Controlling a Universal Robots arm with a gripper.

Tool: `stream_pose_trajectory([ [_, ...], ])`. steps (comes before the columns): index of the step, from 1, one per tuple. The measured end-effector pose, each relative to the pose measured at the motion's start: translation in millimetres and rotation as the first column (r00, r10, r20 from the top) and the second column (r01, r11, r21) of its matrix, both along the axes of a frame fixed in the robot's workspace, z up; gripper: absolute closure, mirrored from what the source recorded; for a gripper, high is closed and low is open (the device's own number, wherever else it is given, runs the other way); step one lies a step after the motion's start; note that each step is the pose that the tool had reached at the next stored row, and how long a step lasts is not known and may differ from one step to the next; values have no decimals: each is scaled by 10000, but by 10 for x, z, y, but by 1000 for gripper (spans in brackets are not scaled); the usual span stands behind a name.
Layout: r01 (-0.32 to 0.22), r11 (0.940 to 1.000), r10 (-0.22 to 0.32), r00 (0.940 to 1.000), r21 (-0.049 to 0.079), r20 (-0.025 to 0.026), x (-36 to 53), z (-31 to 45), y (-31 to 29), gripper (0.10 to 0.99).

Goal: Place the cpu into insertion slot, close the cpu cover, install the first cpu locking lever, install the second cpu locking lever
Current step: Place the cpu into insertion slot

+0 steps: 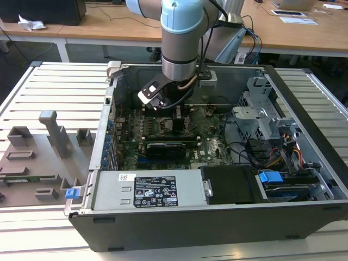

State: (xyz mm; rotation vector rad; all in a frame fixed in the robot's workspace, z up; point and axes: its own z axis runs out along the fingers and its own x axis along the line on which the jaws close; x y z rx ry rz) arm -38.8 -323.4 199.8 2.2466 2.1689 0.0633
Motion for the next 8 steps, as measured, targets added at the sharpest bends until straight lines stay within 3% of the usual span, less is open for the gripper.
stream_pose_trajectory([
  [3,-2,10000,2,10000,40,-1,0,18,2,467],
  [5,-1,9999,1,10000,160,2,-7,24,3,467],
  [8,-3,9998,3,10000,219,0,-52,22,4,467],
])
